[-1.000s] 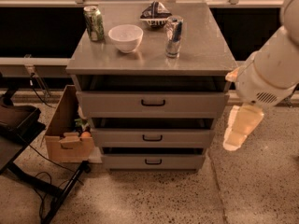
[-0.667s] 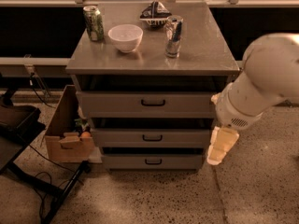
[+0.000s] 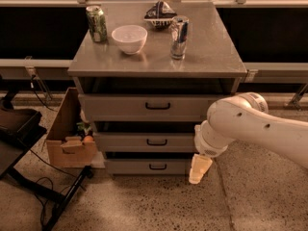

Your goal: Open middle drawer

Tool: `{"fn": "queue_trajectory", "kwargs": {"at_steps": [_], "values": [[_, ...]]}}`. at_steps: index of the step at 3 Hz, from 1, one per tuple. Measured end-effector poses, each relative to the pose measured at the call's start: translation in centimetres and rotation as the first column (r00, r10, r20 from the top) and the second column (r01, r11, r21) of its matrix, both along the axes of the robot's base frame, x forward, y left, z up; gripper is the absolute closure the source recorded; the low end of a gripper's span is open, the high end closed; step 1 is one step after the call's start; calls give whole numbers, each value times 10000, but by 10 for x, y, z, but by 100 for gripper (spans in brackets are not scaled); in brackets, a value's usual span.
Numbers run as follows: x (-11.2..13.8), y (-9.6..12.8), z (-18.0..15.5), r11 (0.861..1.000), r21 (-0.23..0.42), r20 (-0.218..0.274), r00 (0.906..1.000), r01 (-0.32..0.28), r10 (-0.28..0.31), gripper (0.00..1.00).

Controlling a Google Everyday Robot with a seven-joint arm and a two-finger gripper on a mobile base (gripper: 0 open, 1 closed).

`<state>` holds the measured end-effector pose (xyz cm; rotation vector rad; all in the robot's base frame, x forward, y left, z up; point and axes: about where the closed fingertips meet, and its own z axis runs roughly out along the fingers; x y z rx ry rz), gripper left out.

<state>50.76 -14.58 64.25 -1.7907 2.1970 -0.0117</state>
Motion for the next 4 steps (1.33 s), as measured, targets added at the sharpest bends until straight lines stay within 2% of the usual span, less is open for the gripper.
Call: {"fn": "queue_trajectory", "kwargs": {"at_steps": [2, 3, 4], "values": [[-2, -1, 5, 10000, -15, 0, 10000, -21, 21, 0], [15, -1, -29, 9988, -489, -39, 10000, -78, 76, 0], [54, -11, -96, 9945, -1045, -29, 10000, -46, 43, 0]]}}
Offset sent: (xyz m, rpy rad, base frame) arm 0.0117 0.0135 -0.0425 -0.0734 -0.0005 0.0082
